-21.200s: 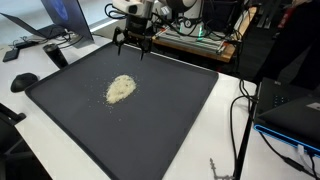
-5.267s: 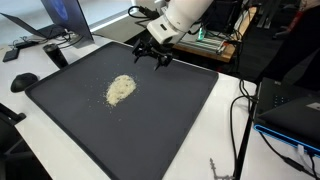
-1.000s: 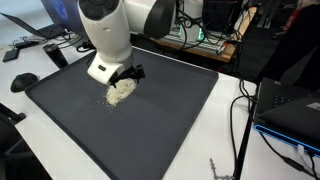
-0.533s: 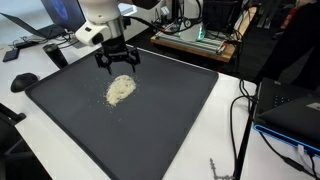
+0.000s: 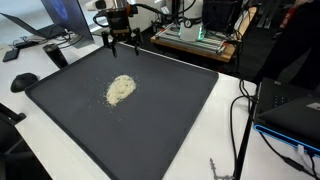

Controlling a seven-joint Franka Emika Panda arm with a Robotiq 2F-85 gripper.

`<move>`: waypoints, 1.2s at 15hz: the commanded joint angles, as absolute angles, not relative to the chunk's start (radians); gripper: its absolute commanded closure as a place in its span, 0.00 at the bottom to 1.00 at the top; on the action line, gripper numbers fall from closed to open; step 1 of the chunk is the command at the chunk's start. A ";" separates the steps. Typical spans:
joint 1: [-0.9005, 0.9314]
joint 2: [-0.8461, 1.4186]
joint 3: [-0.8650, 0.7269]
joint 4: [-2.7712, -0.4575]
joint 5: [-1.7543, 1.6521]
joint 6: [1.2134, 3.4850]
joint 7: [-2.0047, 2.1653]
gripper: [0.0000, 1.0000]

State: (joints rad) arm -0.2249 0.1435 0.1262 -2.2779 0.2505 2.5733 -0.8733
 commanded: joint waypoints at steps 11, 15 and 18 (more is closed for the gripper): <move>-0.038 -0.396 -0.089 -2.771 0.703 2.678 -0.984 0.00; -0.110 -0.404 0.015 -2.747 0.617 2.692 -0.858 0.00; -0.167 -0.432 0.091 -2.762 0.511 2.692 -0.761 0.00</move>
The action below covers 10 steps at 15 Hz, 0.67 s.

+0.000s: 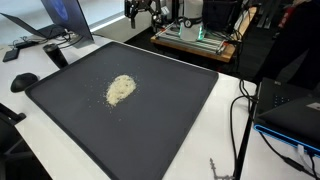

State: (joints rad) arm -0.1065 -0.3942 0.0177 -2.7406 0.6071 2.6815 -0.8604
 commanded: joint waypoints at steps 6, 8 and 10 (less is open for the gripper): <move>-0.249 -0.433 0.145 -2.744 0.411 2.639 -0.706 0.00; -0.265 -0.436 0.158 -2.745 0.394 2.636 -0.706 0.00; -0.279 -0.437 0.167 -2.745 0.366 2.627 -0.713 0.00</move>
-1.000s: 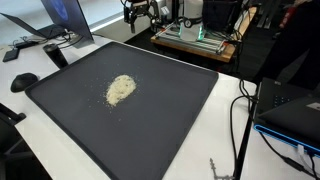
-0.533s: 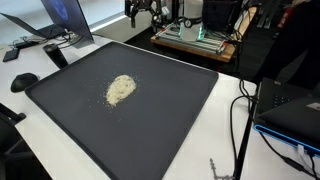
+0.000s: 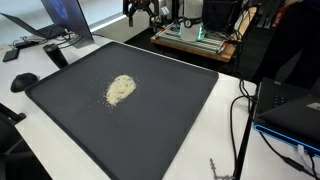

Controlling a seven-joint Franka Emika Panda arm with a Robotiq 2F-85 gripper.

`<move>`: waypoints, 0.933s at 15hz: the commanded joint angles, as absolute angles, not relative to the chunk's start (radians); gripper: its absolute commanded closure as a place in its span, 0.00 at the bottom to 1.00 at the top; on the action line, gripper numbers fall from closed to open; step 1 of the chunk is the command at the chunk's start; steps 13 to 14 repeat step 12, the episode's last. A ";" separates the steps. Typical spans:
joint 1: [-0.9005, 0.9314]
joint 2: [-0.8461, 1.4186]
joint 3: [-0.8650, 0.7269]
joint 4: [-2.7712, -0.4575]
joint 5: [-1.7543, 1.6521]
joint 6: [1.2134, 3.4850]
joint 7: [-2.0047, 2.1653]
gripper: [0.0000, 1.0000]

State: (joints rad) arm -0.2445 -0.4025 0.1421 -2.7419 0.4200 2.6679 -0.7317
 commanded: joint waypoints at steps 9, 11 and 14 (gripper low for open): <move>-0.146 -0.399 0.031 -2.746 0.290 2.661 -0.679 0.00; -0.146 -0.400 0.031 -2.745 0.290 2.661 -0.679 0.00; -0.146 -0.400 0.031 -2.746 0.290 2.661 -0.679 0.00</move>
